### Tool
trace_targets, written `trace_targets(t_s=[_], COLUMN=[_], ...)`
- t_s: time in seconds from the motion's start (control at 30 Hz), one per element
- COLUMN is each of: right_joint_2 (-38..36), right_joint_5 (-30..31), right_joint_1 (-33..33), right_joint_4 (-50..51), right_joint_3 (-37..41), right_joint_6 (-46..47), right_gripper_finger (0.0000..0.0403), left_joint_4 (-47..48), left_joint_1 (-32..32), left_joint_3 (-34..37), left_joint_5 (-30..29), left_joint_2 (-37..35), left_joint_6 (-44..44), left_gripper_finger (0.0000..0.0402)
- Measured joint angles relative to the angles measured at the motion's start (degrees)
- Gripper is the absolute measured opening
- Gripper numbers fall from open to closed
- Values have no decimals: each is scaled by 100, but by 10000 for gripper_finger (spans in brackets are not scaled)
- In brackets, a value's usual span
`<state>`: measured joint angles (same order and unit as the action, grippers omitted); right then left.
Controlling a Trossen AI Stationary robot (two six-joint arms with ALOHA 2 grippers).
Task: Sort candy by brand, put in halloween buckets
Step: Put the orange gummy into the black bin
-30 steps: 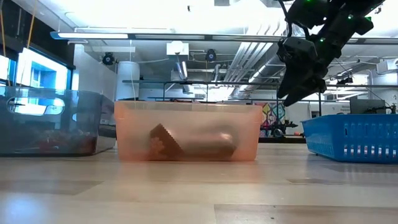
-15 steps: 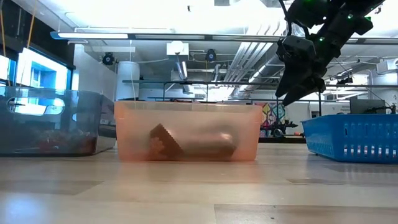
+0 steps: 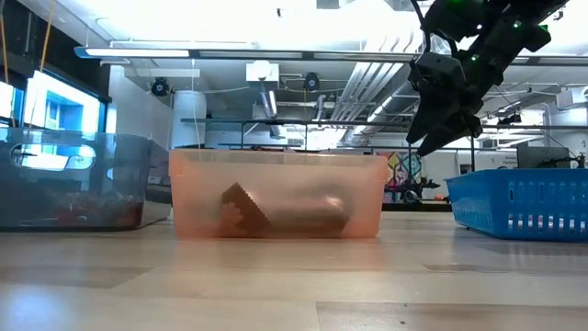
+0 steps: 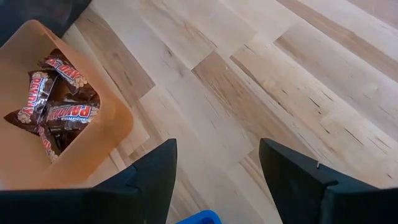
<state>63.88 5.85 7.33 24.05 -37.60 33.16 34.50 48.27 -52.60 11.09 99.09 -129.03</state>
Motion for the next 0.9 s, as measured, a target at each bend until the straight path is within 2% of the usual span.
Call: trace_targets(t_s=[0.07, 0.2, 0.27, 0.33, 0.53, 0.67, 0.77, 0.9], right_joint_2=[0, 0, 0, 0, 2, 2, 2, 2], right_joint_5=[3, 2, 4, 2, 1, 0, 2, 1], right_joint_1=[0, 0, 0, 0, 1, 0, 0, 0], right_joint_4=[-1, 0, 0, 0, 1, 2, 0, 2], right_joint_3=[0, 0, 0, 0, 0, 0, -2, -2], right_joint_6=[42, 42, 46, 45, 38, 39, 36, 34], right_gripper_finger=[222, 222, 222, 222, 222, 222, 222, 222], left_joint_4=[-43, 27, -20, -71, -1001, -1195, -643, 787], left_joint_1=[-85, -339, -456, -581, -778, -1097, -1593, -2314], left_joint_3=[8, 30, 28, 26, 11, 9, 6, 6], left_joint_5=[-87, -782, -1118, -1279, -1534, -2365, -2702, -2459], left_joint_2=[-52, -315, -556, -916, -2423, -3321, -3805, -3990], left_joint_6=[211, 861, 1318, 1928, 4097, 4879, 5341, 5798], left_gripper_finger=[171, 81, 38, 11, 24, 23, 19, 15])
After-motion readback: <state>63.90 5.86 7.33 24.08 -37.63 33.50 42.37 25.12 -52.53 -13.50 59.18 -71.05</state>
